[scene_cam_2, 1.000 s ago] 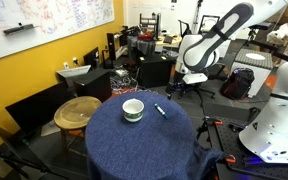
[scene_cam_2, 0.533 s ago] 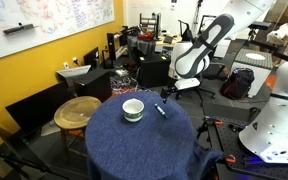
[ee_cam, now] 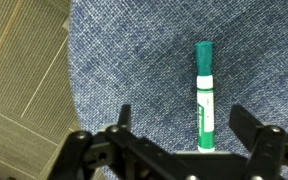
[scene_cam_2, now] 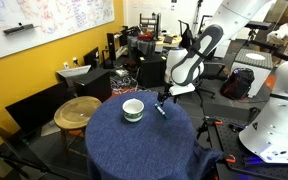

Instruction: Put the marker in the cup

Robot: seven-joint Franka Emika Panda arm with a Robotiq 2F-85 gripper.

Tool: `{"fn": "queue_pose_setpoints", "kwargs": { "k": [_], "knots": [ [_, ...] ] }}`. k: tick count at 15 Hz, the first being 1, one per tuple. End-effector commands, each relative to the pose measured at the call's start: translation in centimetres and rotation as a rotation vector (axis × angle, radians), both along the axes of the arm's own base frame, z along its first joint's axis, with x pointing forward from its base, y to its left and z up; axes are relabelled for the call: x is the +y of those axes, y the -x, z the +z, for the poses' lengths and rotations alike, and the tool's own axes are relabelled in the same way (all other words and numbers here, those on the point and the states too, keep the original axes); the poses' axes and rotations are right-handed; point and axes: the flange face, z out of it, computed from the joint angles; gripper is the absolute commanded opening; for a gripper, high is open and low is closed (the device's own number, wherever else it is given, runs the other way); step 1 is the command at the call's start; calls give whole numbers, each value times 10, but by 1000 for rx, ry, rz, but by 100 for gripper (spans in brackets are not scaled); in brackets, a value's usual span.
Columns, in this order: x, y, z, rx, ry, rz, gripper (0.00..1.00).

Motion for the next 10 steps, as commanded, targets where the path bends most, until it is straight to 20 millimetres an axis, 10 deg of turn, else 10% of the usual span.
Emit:
{"fn": "queue_pose_setpoints", "kwargs": {
  "k": [1,10],
  "knots": [
    [-4,-12,-6,2,23,-25,100],
    [-13,-37,-15,0,30,-9,100]
  ]
}}
